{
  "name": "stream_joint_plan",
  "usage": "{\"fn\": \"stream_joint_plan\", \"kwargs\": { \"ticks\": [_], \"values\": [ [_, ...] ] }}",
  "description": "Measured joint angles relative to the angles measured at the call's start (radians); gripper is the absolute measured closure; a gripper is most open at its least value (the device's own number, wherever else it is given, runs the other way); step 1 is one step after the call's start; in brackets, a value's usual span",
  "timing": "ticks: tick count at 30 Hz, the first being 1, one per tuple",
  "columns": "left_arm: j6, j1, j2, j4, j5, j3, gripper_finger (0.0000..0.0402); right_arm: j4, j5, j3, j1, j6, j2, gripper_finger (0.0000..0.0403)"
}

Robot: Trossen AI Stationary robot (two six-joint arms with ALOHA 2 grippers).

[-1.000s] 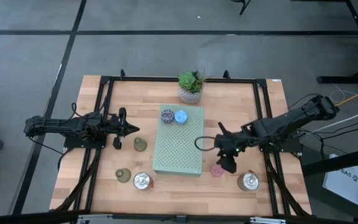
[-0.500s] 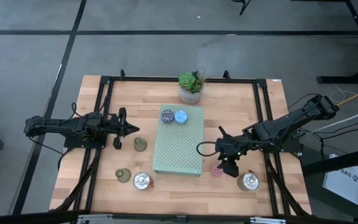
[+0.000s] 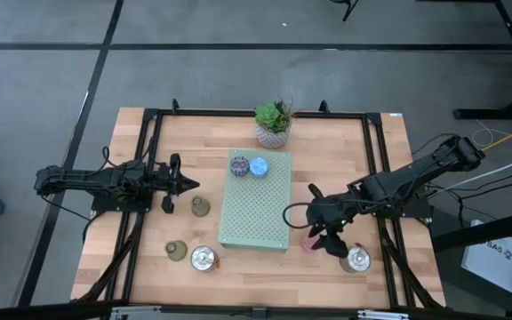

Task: Pick & Place candle stick holders
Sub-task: Put the pink patterned scented candle on the shelf

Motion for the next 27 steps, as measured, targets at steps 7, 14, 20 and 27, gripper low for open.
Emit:
{"fn": "stream_joint_plan", "kwargs": {
  "ticks": [7,14,20,27],
  "values": [
    [0.000,0.000,0.000,0.000,0.000,0.000,0.0395,0.052,0.016,0.000,0.000,0.005,0.000,0.0202],
    [0.000,0.000,0.000,0.000,0.000,0.000,0.0395,0.047,0.219,0.000,0.072,-0.033,0.048,0.0202],
    [0.000,0.000,0.000,0.000,0.000,0.000,0.0395,0.009,0.325,0.000,0.136,-0.010,0.076,0.0202],
    [0.000,0.000,0.000,0.000,0.000,0.000,0.0395,-0.091,0.364,0.000,0.175,-0.009,0.117,0.0200]
  ]
}}
